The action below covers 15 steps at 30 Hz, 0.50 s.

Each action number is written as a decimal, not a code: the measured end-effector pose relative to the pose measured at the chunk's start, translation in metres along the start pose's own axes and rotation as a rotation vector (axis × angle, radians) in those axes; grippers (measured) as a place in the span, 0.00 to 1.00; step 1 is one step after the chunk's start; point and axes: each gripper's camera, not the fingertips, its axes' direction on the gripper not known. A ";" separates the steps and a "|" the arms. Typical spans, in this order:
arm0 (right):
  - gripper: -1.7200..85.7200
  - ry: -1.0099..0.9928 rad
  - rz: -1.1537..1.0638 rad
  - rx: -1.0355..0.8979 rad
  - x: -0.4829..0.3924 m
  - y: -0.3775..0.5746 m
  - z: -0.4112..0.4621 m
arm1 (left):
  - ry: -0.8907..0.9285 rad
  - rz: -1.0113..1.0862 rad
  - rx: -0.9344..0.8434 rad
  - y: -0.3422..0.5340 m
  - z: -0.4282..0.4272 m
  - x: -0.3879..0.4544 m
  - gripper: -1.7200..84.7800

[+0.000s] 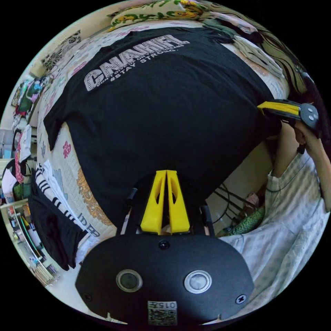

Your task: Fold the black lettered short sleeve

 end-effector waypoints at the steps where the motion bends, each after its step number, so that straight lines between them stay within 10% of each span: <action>1: 0.01 -0.004 0.000 0.001 0.002 0.001 -0.002 | -0.010 0.021 -0.006 -0.003 0.000 0.004 0.01; 8: 0.01 -0.507 0.156 0.145 0.094 0.013 -0.053 | 0.155 0.124 0.012 -0.053 -0.036 0.015 0.03; 15: 0.07 -0.330 0.458 0.461 0.201 -0.014 -0.100 | 0.251 0.190 0.406 -0.229 -0.132 0.015 0.10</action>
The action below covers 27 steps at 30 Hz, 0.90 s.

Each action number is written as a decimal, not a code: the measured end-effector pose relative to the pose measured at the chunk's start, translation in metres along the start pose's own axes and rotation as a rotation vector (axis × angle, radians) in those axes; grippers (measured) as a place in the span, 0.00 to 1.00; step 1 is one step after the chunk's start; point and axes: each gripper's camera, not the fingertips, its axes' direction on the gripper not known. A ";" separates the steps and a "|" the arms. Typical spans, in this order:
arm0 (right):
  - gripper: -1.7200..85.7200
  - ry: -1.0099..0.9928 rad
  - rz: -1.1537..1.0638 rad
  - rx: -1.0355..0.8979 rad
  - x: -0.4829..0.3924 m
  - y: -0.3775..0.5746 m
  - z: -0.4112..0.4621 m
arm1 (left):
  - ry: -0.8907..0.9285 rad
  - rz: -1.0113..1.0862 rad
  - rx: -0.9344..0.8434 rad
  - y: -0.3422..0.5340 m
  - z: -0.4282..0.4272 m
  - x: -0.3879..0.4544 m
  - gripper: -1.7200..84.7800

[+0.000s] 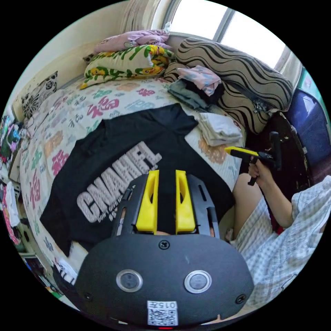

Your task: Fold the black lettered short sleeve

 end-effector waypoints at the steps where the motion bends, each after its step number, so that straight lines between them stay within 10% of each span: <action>1: 0.08 0.019 -0.006 0.011 0.002 -0.009 0.000 | -0.005 0.022 0.003 -0.021 0.006 0.000 0.10; 12: 0.09 0.262 -0.250 -0.253 0.018 -0.162 0.069 | 0.057 0.181 -0.105 -0.306 0.188 0.029 0.11; 19: 0.01 0.359 -0.371 -0.396 0.009 -0.191 0.097 | -0.010 0.214 -0.268 -0.345 0.269 0.034 0.06; 27: 0.01 0.252 -0.333 -0.214 -0.001 -0.214 0.046 | 0.187 0.151 0.047 -0.318 0.190 -0.036 0.02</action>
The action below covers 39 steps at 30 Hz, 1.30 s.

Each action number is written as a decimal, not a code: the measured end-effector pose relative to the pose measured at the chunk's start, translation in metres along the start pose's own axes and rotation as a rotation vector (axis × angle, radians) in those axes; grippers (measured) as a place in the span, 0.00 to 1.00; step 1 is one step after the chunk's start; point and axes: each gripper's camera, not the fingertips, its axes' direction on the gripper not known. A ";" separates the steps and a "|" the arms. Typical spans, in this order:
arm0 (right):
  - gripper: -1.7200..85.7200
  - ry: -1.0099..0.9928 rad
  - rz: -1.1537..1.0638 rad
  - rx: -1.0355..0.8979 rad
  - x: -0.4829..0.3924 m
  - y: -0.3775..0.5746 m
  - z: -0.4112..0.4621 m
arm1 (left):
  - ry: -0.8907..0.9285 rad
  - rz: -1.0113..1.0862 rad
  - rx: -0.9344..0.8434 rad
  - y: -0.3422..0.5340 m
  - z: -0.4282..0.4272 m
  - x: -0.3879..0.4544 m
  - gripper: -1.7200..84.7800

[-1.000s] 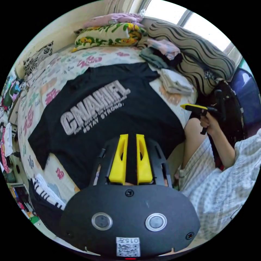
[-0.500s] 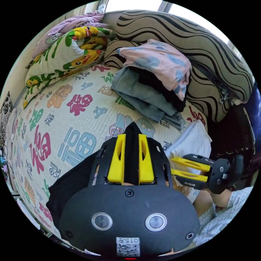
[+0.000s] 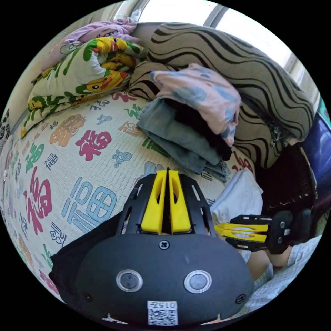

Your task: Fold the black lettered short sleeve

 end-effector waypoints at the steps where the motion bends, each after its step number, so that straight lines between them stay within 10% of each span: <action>1: 0.01 -0.019 0.006 0.028 0.000 0.000 -0.008 | 0.015 -0.007 0.031 0.006 -0.012 -0.005 0.02; 18: 0.10 -0.330 -0.131 0.125 -0.043 -0.081 0.008 | 0.153 -0.535 0.272 0.355 -0.166 -0.175 0.02; 25: 0.05 -0.449 -0.251 -0.148 -0.068 -0.139 0.052 | 0.213 -0.604 0.324 0.388 -0.167 -0.202 0.02; 34: 0.01 -0.619 -0.408 0.078 -0.078 -0.083 -0.020 | 0.205 -0.594 0.344 0.417 -0.199 -0.228 0.02; 39: 0.06 -0.380 -0.214 0.102 -0.056 -0.083 0.008 | 0.179 -0.639 0.297 0.435 -0.203 -0.239 0.02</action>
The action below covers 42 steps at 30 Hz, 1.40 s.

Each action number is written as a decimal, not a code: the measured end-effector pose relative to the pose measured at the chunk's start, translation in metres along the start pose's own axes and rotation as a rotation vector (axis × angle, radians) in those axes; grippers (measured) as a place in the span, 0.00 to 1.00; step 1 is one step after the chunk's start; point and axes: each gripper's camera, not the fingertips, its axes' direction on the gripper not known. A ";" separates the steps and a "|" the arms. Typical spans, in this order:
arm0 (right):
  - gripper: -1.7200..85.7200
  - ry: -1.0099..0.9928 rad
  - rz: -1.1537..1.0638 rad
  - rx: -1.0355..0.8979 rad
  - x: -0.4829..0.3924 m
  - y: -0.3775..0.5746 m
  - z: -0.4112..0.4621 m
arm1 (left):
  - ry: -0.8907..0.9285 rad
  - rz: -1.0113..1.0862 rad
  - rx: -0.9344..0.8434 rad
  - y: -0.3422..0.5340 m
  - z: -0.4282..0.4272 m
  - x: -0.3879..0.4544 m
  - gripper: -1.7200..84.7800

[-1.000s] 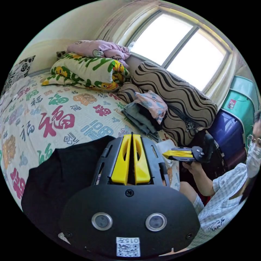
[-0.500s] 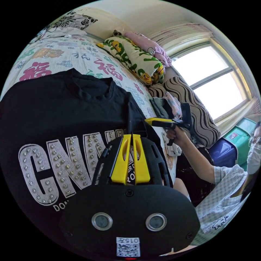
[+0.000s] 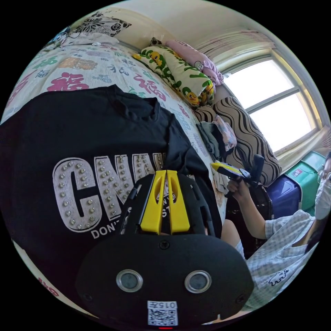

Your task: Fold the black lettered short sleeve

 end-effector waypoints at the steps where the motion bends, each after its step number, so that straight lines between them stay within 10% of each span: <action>1: 0.08 -0.026 0.026 -0.003 0.009 -0.004 0.002 | -0.003 0.001 0.009 -0.001 -0.002 0.001 0.03; 20: 0.08 -0.121 -0.224 -0.233 -0.009 0.032 0.026 | -0.220 0.040 0.008 -0.022 -0.003 0.005 0.09; 34: 0.06 -0.052 0.191 -0.177 0.072 0.049 0.037 | -0.467 0.130 -0.139 -0.063 0.027 0.030 0.04; 42: 0.10 -0.250 0.490 -0.016 0.121 0.064 0.043 | -0.199 0.111 -0.102 -0.152 0.095 0.050 0.12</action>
